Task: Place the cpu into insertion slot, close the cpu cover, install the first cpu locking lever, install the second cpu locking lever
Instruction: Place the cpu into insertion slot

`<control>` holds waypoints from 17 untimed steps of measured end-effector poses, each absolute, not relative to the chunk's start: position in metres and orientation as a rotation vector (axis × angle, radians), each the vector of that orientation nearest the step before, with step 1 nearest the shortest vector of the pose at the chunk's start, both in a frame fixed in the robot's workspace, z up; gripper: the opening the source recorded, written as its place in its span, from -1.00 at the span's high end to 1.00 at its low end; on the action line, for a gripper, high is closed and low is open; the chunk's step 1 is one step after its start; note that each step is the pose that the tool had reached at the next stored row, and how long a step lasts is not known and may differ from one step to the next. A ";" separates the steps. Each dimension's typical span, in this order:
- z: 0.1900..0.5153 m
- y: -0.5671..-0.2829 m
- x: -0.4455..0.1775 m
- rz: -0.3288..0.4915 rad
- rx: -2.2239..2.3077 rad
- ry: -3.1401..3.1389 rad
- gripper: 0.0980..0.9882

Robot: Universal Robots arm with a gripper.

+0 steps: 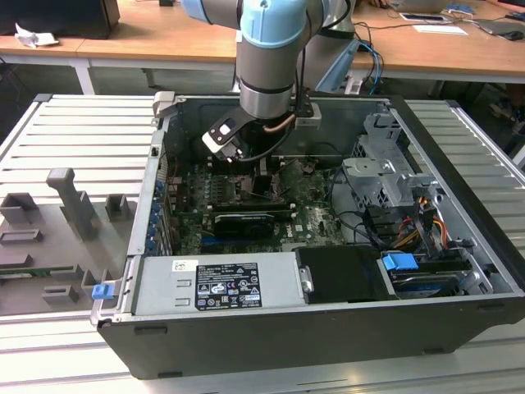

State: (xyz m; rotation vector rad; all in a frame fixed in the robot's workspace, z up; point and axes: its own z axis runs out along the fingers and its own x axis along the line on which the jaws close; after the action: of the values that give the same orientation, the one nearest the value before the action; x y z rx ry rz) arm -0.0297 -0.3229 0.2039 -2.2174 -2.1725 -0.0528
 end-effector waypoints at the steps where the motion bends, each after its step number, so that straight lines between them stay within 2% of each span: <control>1: 0.204 -0.323 -0.030 -0.053 -2.217 -2.173 0.03; 6: 0.203 -0.323 -0.030 -0.047 -2.220 -2.175 0.00; 7: 0.203 -0.323 -0.030 -0.047 -2.220 -2.175 -0.14; 15: 0.200 -0.322 -0.031 -0.047 -2.223 -2.173 -0.14; 16: 0.200 -0.322 -0.031 -0.047 -2.223 -2.173 -0.10; 17: 0.200 -0.322 -0.031 -0.047 -2.223 -2.173 0.02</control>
State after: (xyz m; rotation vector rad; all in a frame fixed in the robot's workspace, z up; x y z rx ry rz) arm -0.0310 -0.3223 0.2001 -2.2228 -2.1729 -0.0469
